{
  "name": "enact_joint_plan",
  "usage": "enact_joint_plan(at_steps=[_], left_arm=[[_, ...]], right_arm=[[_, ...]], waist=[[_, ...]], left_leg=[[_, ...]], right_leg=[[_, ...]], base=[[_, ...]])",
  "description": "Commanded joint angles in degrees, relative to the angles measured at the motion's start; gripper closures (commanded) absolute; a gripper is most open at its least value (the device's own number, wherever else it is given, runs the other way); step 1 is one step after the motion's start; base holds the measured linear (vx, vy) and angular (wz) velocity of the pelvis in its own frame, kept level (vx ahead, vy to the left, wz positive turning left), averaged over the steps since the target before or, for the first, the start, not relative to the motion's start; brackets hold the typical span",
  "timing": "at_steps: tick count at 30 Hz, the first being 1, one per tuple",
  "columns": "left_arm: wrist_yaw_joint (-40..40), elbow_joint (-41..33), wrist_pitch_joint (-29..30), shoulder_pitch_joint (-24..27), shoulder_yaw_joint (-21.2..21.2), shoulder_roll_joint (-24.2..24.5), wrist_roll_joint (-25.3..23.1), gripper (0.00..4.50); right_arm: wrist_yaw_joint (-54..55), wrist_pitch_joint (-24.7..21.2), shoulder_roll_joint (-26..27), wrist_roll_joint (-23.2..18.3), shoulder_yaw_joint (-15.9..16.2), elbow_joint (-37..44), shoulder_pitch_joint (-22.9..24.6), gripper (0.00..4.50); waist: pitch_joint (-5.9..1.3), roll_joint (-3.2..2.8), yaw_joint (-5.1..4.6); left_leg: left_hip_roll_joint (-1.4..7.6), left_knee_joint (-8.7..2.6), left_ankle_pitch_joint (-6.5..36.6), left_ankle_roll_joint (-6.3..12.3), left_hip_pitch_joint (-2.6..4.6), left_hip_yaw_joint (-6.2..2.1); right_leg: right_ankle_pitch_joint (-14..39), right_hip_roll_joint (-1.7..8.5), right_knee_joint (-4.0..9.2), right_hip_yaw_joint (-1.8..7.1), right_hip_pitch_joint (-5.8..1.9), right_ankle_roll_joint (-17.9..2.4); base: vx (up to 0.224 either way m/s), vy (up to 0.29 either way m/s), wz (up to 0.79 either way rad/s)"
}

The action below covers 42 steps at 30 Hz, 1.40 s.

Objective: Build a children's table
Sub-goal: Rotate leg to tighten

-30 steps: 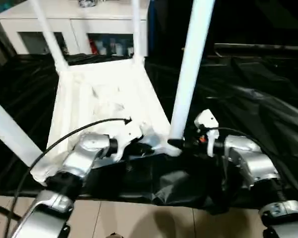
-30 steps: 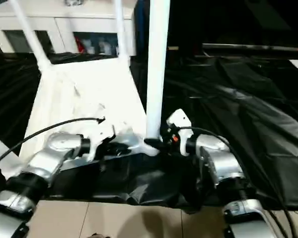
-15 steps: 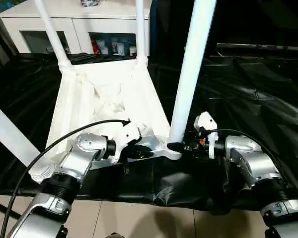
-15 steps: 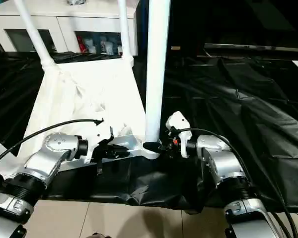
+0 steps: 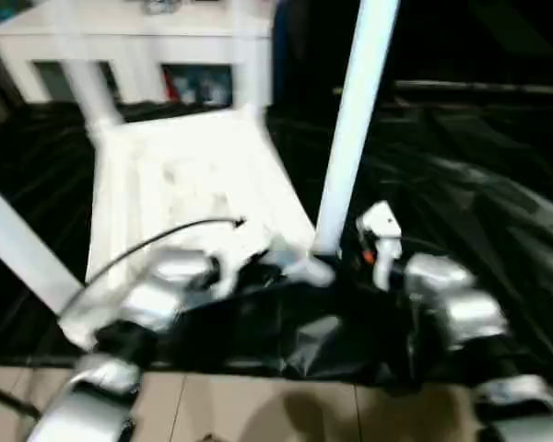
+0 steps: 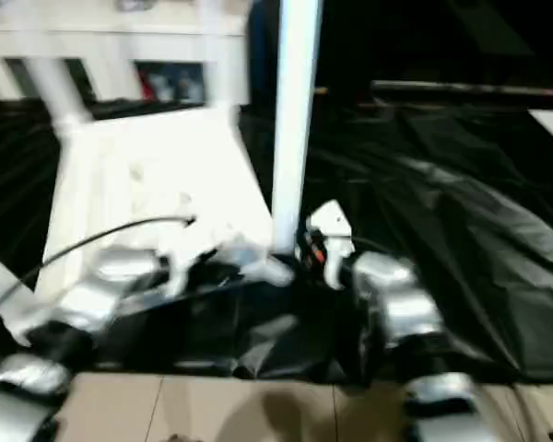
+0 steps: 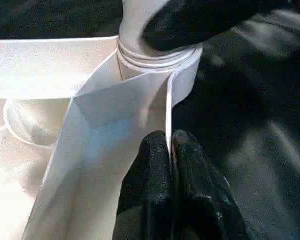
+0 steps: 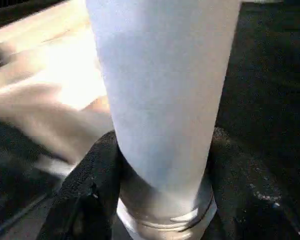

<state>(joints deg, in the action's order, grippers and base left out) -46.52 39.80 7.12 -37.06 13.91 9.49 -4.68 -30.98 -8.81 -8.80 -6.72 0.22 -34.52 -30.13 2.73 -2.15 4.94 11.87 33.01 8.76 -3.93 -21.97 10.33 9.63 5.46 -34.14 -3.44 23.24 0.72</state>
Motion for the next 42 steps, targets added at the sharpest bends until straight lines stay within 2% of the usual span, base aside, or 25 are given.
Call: enact_joint_plan(at_steps=[1,2,3,4,6,7,8,10,11,15,17,18,19,26,28,34,37,40,42], left_arm=[[5.5,1.6,0.7,-1.5,-0.8,-2.7,0.3,4.5],[6.7,2.1,0.8,-2.0,-0.8,-3.4,0.1,4.5],[8.3,2.6,0.9,-2.6,-0.6,-4.3,-0.3,4.5],[8.5,2.7,0.9,-2.8,-0.6,-4.5,-0.4,4.5],[8.7,3.0,0.2,-3.3,-0.3,-5.4,-0.7,4.5],[8.4,3.2,-0.4,-3.4,-0.2,-5.7,-0.7,4.5],[8.1,3.4,-0.7,-3.6,-0.1,-5.9,-0.8,4.5],[6.5,3.3,-1.9,-3.3,0.3,-5.7,-0.7,4.5],[4.7,2.8,-3.3,-2.7,0.7,-5.0,-0.6,4.5],[1.6,1.4,-4.5,-1.5,1.2,-3.0,-0.4,4.5],[-0.7,0.4,-4.8,-0.5,1.3,-1.7,0.2,4.5],[-0.7,0.4,-4.8,-0.5,1.3,-1.7,0.2,4.5],[-3.4,-0.6,-5.5,0.3,1.3,-0.7,1.0,4.5],[-13.9,-5.6,-5.7,3.9,1.5,3.8,4.6,4.5],[-15.2,-6.3,-5.4,4.3,1.4,4.4,4.9,4.5],[-19.0,-8.8,-4.4,6.0,1.3,6.4,6.3,4.5],[-19.6,-9.8,-3.9,6.6,1.2,6.8,6.6,4.5],[-19.9,-9.9,-3.6,6.6,1.1,7.0,6.7,4.5],[-19.9,-10.0,-3.5,6.7,1.0,6.9,6.6,4.5]], right_arm=[[7.8,-2.8,2.0,0.1,-2.3,-2.7,0.6,2.36],[9.6,-3.2,2.7,0.4,-2.4,-2.7,0.6,2.36],[11.8,-3.6,3.8,0.8,-2.3,-2.9,0.5,2.36],[12.2,-3.7,4.0,0.9,-2.3,-3.0,0.5,2.36],[12.5,-2.7,5.2,1.5,-1.4,-2.9,0.4,2.36],[12.0,-1.9,5.7,1.7,-0.9,-2.6,0.4,2.36],[11.7,-1.3,6.0,1.8,-0.6,-2.4,0.4,2.36],[9.8,0.0,6.0,1.3,-0.3,-1.5,0.4,1.81],[8.6,1.4,4.9,1.8,0.3,-0.9,0.3,1.68],[3.5,0.8,2.0,0.1,-0.2,-0.6,-1.0,1.33],[-2.4,0.1,-0.6,-0.6,0.3,0.1,-1.6,1.28],[-2.4,0.1,-0.6,-0.6,0.3,0.1,-1.6,1.08],[-7.1,0.6,-3.1,0.1,1.9,0.5,-1.5,0.97],[-21.5,1.1,-9.0,-2.3,3.9,2.8,-0.8,0.97],[-22.8,1.4,-9.4,-2.4,4.2,2.8,-0.9,0.97],[-28.3,0.4,-10.5,-3.7,5.5,3.9,-0.3,0.97],[-29.9,0.1,-10.7,-3.9,5.8,4.0,0.0,1.32],[-30.7,0.2,-11.0,-3.7,6.4,3.9,0.2,1.38],[-31.2,0.4,-11.2,-3.3,6.7,3.7,0.3,1.66]], waist=[[-3.63,0.96,-0.06],[-3.79,1.0,0.06],[-3.83,1.03,0.08],[-3.82,0.82,0.07],[-3.9,0.9,0.06],[-3.93,0.56,0.06],[-3.97,0.69,0.07],[-3.96,0.69,0.11],[-3.98,0.65,0.11],[-3.97,0.73,0.21],[-3.96,0.73,0.31],[-3.94,0.79,0.29],[-3.94,0.72,0.44],[-3.9,0.88,0.83],[-3.94,0.69,0.88],[-3.95,0.9,1.11],[-3.95,1.03,1.24],[-3.94,1.05,1.3],[-3.94,1.06,1.37]], left_leg=[[0.58,-3.88,16.3,0.01,1.08,-0.05],[0.56,-3.82,16.1,0.02,1.22,-0.1],[0.55,-3.85,15.6,0.13,1.02,-0.17],[0.54,-3.88,15.6,0.27,0.94,-0.17],[0.52,-3.82,15.7,0.47,0.94,-0.15],[0.51,-3.85,16.0,0.66,0.86,-0.2],[0.54,-3.85,15.8,0.74,0.82,-0.22],[0.54,-3.8,15.7,1.01,0.81,-0.17],[0.53,-3.8,15.7,1.2,0.8,-0.17],[0.59,-3.73,15.5,1.92,0.76,-0.14],[0.66,-3.66,15.4,2.28,0.81,-0.11],[0.69,-3.64,15.5,2.45,0.8,-0.07],[0.76,-3.68,15.7,2.31,0.83,-0.12],[1.12,-3.68,15.4,2.59,0.79,-0.06],[1.14,-3.65,15.1,2.68,0.81,0.0],[1.18,-3.63,14.6,2.71,0.85,0.06],[1.15,-3.62,14.3,2.73,0.81,0.1],[1.19,-3.63,14.3,2.69,0.91,0.11],[1.17,-3.62,14.0,2.6,0.88,0.11]], right_leg=[[20.9,2.33,4.84,1.74,-2.11,-9.3],[20.3,2.35,4.8,1.71,-2.18,-9.3],[19.6,2.36,4.67,1.69,-2.34,-9.4],[18.6,2.25,4.69,1.64,-2.36,-9.5],[17.4,2.25,4.56,1.65,-2.39,-9.8],[17.1,2.29,4.61,1.62,-2.43,-9.9],[16.1,2.25,4.48,1.61,-2.54,-10.1],[15.4,2.29,4.45,1.63,-2.56,-10.3],[15.1,2.28,4.44,1.6,-2.61,-10.4],[14.5,2.31,4.36,1.58,-2.8,-10.9],[14.4,2.35,4.36,1.56,-2.8,-11.4],[14.4,2.34,4.37,1.59,-2.75,-11.5],[14.8,2.31,4.28,1.48,-2.74,-11.6],[14.7,2.47,4.01,1.53,-2.76,-12.4],[13.9,2.33,3.86,1.53,-2.58,-12.8],[13.0,2.36,3.62,1.59,-2.61,-13.3],[13.3,2.38,3.6,1.63,-2.64,-13.1],[13.7,2.39,3.68,1.66,-2.53,-12.9],[13.7,2.4,3.66,1.67,-2.56,-12.8]], base=[[0.0,0.0,0.0],[0.0,0.0,0.0],[0.0,0.0,0.0],[0.0,0.0,0.0],[0.0,0.0,0.0],[0.0,0.0,0.0],[0.0,0.0,0.0],[0.0,0.0,0.0],[0.0,0.0,0.0],[0.0,0.0,0.0],[0.0,0.0,0.0],[0.0,0.0,0.0],[0.0,0.0,0.0],[0.0,0.0,0.0],[0.0,0.0,0.0],[0.0,0.0,0.0],[0.0,0.0,0.0],[0.0,0.0,0.0],[0.0,0.0,0.0]])
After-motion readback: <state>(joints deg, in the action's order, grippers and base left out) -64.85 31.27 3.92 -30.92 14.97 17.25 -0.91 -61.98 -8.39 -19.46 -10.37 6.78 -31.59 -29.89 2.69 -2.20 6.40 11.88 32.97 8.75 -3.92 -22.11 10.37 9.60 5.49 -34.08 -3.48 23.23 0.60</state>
